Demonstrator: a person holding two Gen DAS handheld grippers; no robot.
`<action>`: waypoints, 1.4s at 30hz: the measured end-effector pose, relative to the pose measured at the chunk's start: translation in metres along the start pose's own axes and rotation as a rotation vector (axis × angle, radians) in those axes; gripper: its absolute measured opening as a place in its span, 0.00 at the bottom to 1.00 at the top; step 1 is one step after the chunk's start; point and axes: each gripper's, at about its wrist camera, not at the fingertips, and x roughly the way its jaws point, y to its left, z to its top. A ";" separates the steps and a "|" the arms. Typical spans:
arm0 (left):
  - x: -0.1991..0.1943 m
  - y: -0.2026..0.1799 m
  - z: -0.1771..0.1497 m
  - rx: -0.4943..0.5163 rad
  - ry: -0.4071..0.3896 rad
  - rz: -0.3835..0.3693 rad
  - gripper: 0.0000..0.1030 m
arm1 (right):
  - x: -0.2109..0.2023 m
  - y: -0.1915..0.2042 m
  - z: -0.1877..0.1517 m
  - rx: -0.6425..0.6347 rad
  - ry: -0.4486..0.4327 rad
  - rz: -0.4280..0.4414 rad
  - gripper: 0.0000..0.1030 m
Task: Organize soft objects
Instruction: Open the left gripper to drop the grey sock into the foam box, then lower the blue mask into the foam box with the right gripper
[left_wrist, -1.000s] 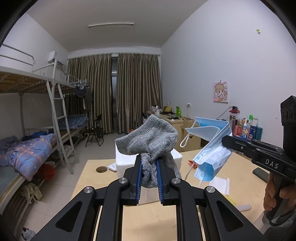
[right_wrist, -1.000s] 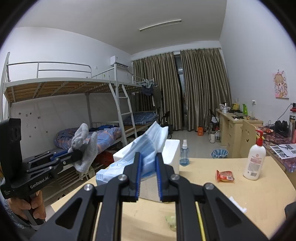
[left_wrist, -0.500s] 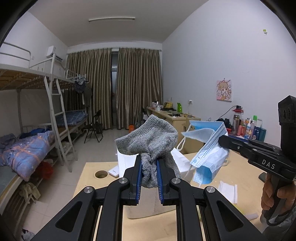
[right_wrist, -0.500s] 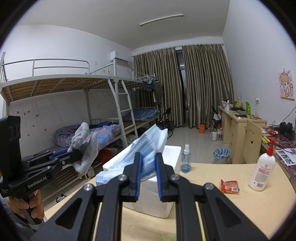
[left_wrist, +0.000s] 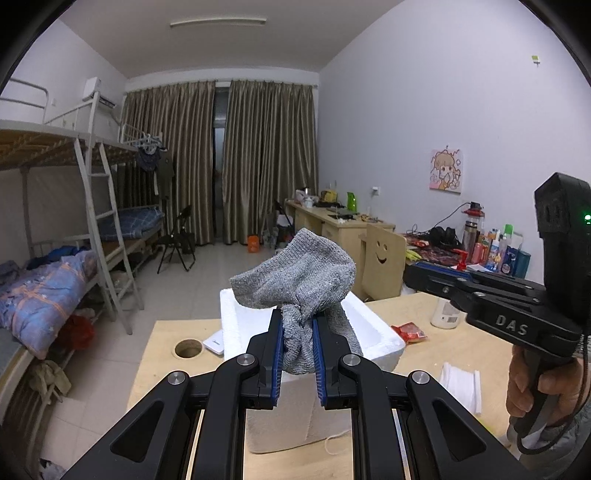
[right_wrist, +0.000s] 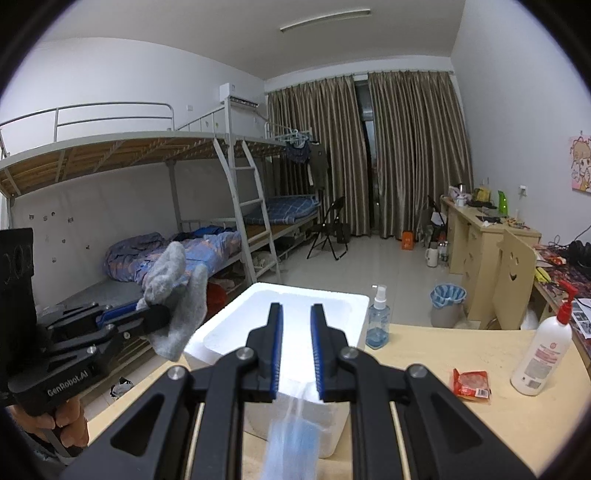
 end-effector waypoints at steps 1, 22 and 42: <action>0.003 0.001 0.000 -0.001 0.003 0.001 0.15 | 0.000 -0.001 0.000 0.000 -0.001 0.002 0.17; 0.063 0.016 0.008 -0.013 0.081 -0.013 0.32 | 0.000 -0.007 -0.001 -0.003 0.020 0.026 0.18; 0.017 0.018 0.001 0.008 0.009 0.042 1.00 | -0.004 0.019 -0.046 -0.070 0.165 0.085 0.54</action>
